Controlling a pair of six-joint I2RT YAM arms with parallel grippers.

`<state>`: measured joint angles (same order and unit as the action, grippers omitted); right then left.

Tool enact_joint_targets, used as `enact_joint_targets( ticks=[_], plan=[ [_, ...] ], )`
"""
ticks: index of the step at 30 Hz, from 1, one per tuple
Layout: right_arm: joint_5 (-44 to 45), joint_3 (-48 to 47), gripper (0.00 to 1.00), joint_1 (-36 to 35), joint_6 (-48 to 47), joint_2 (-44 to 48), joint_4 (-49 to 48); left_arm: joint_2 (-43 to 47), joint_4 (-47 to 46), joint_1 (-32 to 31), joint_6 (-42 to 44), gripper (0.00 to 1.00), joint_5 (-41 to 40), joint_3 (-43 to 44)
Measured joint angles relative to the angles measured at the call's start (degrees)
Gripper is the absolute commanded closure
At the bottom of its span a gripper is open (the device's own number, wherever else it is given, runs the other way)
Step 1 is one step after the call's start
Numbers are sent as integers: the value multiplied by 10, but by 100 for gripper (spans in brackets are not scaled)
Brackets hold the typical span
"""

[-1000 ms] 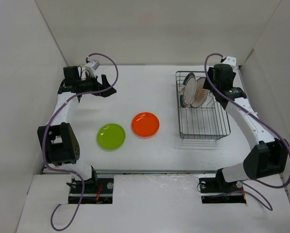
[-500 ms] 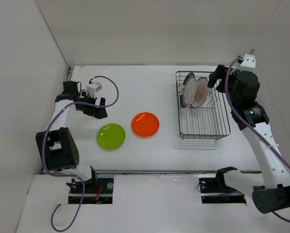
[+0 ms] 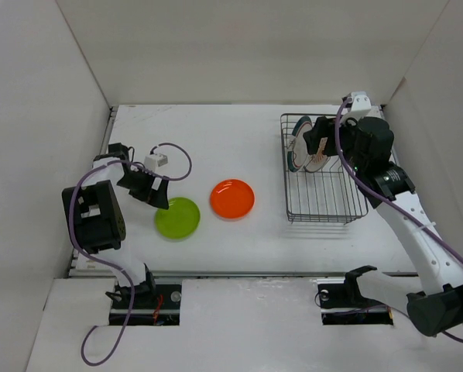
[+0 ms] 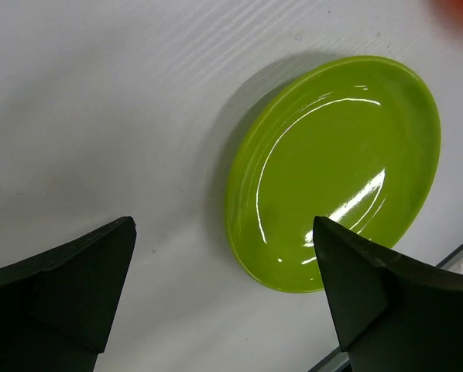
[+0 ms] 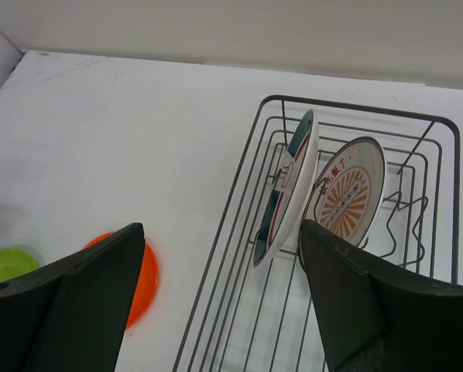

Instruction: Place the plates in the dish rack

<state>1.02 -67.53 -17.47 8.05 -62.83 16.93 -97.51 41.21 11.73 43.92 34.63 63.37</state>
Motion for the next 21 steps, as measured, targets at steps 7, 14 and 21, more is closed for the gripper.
enact_joint_targets(
  ticks=[7,14,21],
  plan=[
    [-6,0,14,-6,-9,1,-10,-28,0,0,1,12,1,2],
    [-8,0,14,-6,-12,-7,-16,-30,-6,-4,1,44,-8,-4],
    [-5,0,14,-6,-12,-14,-16,-36,-5,-8,0,57,-9,-9]
  ],
)
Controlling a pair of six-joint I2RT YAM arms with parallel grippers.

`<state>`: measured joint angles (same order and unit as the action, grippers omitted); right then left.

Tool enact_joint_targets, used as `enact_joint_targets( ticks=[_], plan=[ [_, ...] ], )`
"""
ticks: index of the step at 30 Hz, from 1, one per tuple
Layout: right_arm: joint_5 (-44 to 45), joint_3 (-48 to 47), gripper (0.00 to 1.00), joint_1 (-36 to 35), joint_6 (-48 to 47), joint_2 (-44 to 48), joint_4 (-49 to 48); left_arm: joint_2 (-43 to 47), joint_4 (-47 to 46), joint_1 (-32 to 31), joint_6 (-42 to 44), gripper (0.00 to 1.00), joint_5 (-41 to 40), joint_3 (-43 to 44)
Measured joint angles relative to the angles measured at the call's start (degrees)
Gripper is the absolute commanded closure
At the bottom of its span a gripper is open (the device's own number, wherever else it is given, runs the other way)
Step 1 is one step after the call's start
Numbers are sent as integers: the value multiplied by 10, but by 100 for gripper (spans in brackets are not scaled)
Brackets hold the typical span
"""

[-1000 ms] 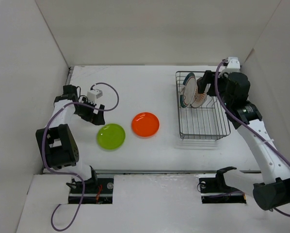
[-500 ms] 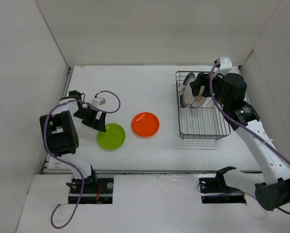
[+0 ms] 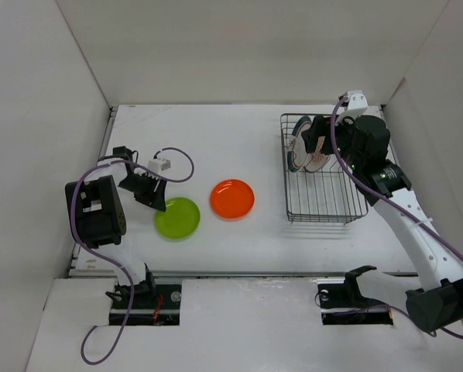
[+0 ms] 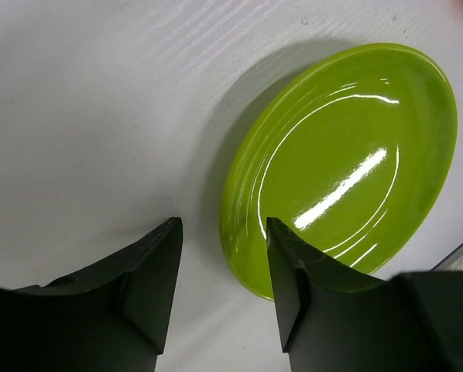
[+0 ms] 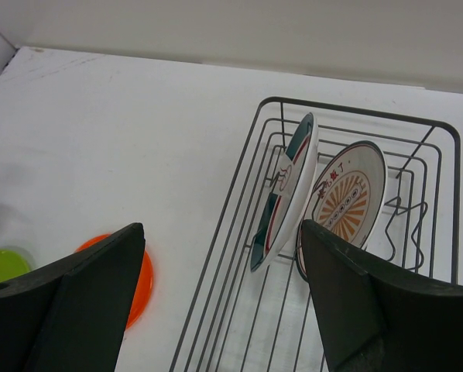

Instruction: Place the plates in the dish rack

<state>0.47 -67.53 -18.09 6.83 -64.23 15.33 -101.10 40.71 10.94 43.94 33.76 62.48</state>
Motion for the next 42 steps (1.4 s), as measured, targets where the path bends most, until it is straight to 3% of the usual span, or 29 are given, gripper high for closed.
enact_joint_targets(
  ticks=[3,4,9,19,27,34,42],
  plan=[
    [1,0,14,0,0,0,0,-2,-1,0,-1,75,-2,0],
    [1,0,14,0,0,0,0,-4,0,0,-1,85,-2,0],
    [2,0,14,0,0,0,0,-10,4,-2,-3,100,4,0],
    [-4,0,14,0,0,0,0,-12,24,4,-9,100,35,8],
    [-121,2,14,-3,-3,0,-35,-1,130,58,70,100,164,148],
    [-210,21,14,-101,9,-30,-121,51,196,55,112,100,279,207],
    [-268,25,14,-193,18,-162,-196,93,217,33,108,100,344,243]
  ],
)
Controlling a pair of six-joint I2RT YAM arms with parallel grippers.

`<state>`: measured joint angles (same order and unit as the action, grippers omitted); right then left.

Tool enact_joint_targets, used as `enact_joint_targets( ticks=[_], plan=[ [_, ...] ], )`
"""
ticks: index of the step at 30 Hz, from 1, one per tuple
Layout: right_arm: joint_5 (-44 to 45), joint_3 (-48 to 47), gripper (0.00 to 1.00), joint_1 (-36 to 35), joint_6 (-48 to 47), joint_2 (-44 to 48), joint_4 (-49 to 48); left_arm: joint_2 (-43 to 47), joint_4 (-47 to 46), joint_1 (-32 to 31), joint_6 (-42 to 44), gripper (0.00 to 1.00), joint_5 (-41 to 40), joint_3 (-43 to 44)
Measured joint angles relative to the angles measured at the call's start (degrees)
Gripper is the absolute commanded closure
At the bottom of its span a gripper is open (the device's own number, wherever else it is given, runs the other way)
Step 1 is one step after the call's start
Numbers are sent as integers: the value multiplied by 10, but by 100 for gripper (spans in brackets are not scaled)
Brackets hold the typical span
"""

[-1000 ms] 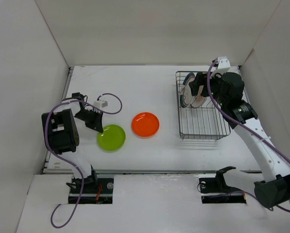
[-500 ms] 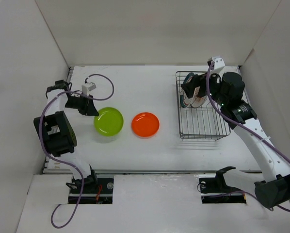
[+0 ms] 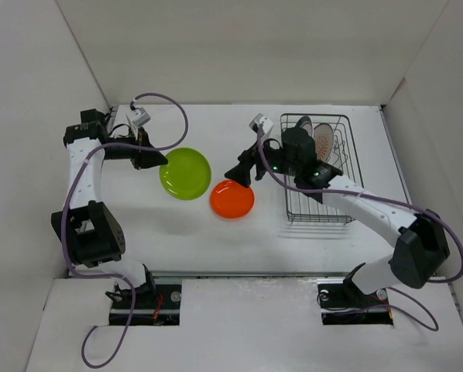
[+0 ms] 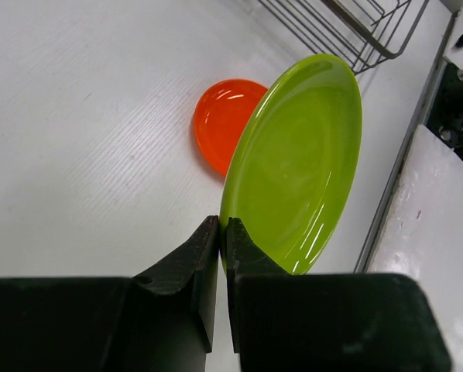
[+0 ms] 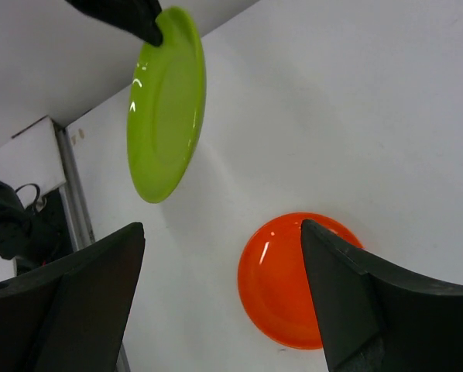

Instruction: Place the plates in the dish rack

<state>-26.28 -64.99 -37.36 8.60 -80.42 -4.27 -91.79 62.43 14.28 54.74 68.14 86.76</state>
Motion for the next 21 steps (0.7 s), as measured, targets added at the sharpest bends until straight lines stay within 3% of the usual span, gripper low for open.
enact_joint_targets(
  ticks=[11,18,21],
  plan=[
    [-16,-50,16,-65,23,-96,-34,7,7,-27,-19,100,32,15],
    [-14,-62,25,-70,56,-119,-90,8,7,-34,-25,100,46,15],
    [-11,-66,33,-70,67,-134,-102,10,8,-37,-28,100,49,15]
  ],
)
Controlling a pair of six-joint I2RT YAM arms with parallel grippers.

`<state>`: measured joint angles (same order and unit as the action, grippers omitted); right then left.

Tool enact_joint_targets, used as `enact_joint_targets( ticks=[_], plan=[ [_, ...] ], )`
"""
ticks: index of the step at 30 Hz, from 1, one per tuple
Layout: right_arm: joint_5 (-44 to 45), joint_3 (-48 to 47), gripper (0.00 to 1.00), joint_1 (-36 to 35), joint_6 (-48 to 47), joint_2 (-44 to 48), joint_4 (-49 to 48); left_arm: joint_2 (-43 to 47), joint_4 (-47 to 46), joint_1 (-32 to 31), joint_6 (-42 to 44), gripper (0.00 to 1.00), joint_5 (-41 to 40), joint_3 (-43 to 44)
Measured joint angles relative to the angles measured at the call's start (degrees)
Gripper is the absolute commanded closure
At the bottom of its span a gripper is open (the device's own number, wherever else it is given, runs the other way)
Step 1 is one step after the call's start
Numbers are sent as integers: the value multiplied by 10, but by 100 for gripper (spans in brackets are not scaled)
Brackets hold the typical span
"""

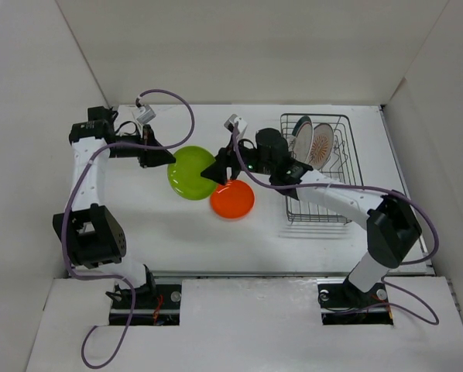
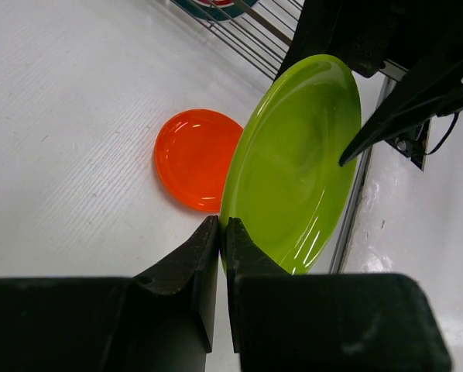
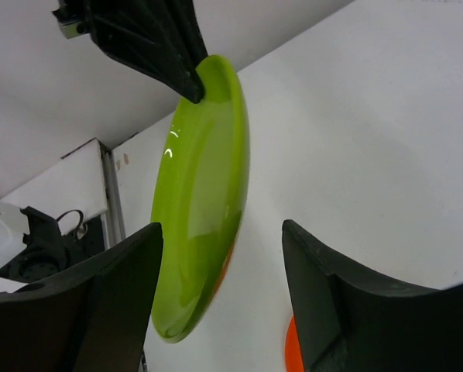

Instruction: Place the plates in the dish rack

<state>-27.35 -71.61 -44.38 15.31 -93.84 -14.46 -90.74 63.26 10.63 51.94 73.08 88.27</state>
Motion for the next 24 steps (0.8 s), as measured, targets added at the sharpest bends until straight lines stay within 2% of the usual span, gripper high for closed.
enact_joint_targets(
  ticks=[1,2,4,5,6,8,9,10,11,12,13,18,24],
  plan=[
    [2,-2,36,0,3,-5,-2,2,0,0,0,100,0,0],
    [4,-2,48,0,6,-8,-2,4,0,0,0,100,0,0],
    [8,-3,61,0,12,-14,-3,7,1,0,-2,100,2,0],
    [10,-3,78,0,15,-16,-4,9,1,0,-2,100,3,0],
    [10,-3,88,0,14,-18,-6,10,1,0,-3,100,3,0],
    [34,-5,98,2,25,-19,-5,12,8,0,-1,100,9,-1],
    [33,-6,100,6,28,-21,-5,13,5,0,0,85,10,0],
    [33,-6,100,8,30,-21,-5,14,2,-1,0,85,10,0],
    [33,-6,100,12,29,-20,-6,15,-1,-2,-3,37,9,0],
    [34,-6,100,13,29,-16,-2,15,-3,-2,-4,8,10,0],
    [35,-6,100,17,29,-12,4,15,-5,0,-7,0,12,0],
    [94,-5,100,82,16,55,76,15,-12,9,-19,0,13,-1],
    [296,-47,100,207,-35,176,211,44,-113,11,-108,0,-14,-55]
  ],
)
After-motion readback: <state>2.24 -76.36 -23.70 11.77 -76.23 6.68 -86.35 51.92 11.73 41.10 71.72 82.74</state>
